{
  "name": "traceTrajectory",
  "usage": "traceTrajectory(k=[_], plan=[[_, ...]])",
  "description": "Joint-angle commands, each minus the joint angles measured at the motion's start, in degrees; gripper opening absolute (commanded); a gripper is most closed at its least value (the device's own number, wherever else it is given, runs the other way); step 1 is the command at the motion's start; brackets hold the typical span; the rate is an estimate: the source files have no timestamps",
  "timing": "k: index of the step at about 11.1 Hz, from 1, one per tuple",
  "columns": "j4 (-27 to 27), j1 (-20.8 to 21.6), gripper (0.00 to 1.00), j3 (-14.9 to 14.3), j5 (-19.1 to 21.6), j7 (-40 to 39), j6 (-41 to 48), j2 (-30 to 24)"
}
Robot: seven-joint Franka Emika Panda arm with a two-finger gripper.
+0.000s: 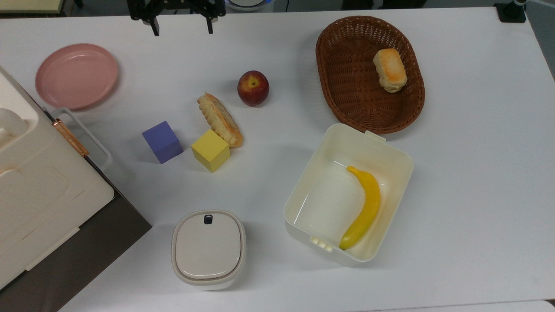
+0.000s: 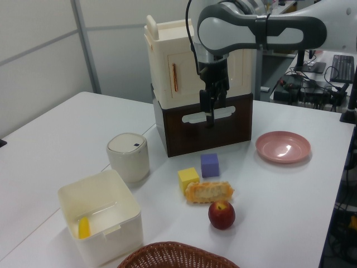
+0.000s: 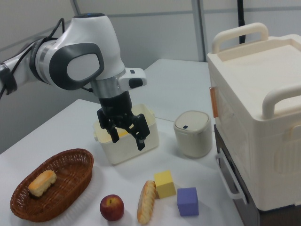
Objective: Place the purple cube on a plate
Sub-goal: 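Move the open gripper over toward the purple cube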
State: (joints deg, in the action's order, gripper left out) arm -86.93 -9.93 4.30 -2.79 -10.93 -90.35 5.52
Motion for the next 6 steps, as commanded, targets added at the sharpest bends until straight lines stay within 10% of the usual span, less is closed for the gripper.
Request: traceTrajectory(k=[1,6], plan=[[-0.4,-0.8,1.0,-0.3,0.9,-1.6,-0.7,-0.5],[-3.3,-4.5,1.0,-0.3,0.1,-10.7,-7.5,2.0]])
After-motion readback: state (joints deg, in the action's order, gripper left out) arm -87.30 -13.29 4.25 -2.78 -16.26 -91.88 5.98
